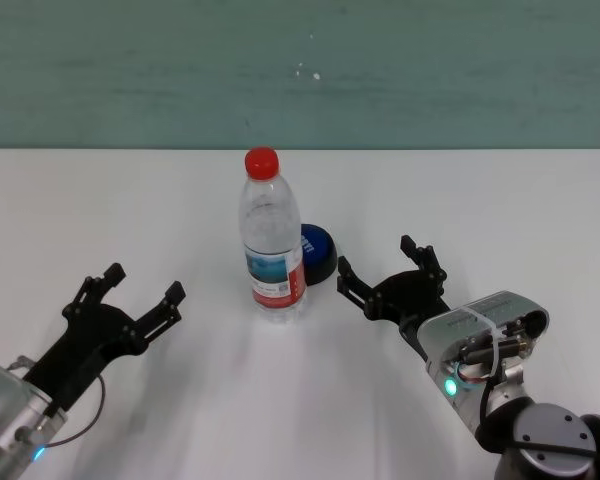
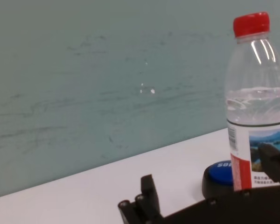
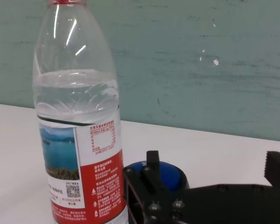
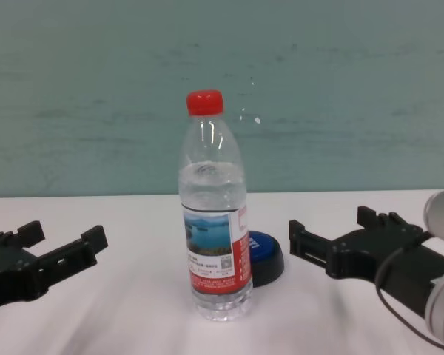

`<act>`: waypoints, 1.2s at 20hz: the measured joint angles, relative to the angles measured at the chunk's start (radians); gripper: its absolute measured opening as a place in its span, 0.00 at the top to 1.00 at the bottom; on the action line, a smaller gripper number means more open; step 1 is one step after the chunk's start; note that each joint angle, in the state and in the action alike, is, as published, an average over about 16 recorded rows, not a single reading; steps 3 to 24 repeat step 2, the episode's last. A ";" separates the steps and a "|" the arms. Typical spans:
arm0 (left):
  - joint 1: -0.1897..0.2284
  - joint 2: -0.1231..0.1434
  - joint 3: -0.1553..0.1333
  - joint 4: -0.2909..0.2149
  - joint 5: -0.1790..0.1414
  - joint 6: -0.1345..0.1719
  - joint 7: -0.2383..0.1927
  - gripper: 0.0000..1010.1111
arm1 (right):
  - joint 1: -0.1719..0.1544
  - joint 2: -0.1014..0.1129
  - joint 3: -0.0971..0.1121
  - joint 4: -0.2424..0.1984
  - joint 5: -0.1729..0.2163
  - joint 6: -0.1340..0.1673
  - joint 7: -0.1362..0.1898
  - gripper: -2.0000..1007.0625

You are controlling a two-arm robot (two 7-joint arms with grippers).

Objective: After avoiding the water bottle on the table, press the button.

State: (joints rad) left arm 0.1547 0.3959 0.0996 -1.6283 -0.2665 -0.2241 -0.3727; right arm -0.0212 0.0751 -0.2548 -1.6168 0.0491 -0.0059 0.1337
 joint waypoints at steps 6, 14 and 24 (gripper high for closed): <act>0.000 0.000 0.000 0.000 0.000 0.000 0.000 0.00 | 0.000 0.000 0.000 0.000 0.000 0.000 0.000 0.00; 0.000 0.000 0.000 0.000 0.000 0.000 0.000 0.00 | 0.000 0.000 0.000 0.000 0.000 0.000 0.000 0.00; 0.000 0.000 0.000 0.000 0.000 0.000 0.000 0.00 | 0.000 0.000 0.000 0.000 0.000 0.000 0.000 0.00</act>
